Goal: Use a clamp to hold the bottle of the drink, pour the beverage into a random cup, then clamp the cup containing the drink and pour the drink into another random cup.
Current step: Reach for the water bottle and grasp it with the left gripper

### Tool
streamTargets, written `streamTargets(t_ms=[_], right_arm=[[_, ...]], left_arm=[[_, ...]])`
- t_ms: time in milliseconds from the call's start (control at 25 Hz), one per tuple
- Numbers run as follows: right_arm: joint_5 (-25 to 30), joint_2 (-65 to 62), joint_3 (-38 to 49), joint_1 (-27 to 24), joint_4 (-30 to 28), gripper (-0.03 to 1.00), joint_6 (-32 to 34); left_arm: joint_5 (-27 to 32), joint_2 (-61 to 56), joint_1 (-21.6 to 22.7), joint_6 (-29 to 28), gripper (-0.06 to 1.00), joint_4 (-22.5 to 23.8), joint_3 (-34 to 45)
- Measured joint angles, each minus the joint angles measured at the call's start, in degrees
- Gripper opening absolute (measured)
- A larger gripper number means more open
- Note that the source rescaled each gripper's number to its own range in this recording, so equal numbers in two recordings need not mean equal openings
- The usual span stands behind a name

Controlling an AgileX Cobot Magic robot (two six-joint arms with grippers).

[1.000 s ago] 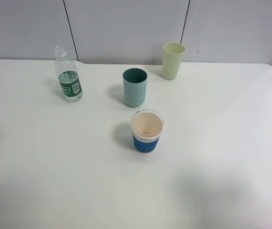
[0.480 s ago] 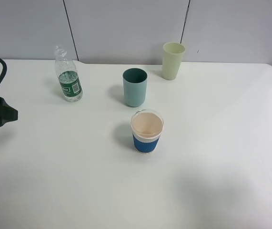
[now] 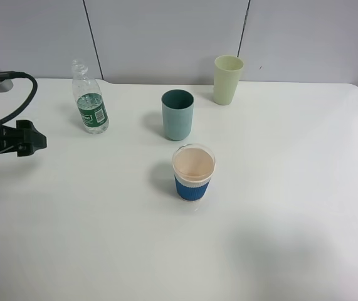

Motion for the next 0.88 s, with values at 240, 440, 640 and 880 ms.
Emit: streamTargets(t_ms=[240, 440, 640, 880], right_arm=[[0.0, 0.0, 0.0, 0.0, 0.0, 1.0, 0.0], [0.0, 0.0, 0.0, 0.0, 0.0, 1.0, 0.0], [0.0, 0.0, 0.0, 0.0, 0.0, 1.0, 0.0], [0.0, 0.0, 0.0, 0.0, 0.0, 1.0, 0.0]], left_arm=[[-6.12, 4.51, 0.0, 0.0, 1.0, 0.0, 0.0], [-10.63, 8.01, 0.0, -0.06, 1.0, 1.91, -0.05], [-14.37, 12.08, -0.11, -0.07, 1.0, 6.97, -0.05], [-20.98, 16.35, -0.11, -0.62, 1.0, 13.77, -0.1]])
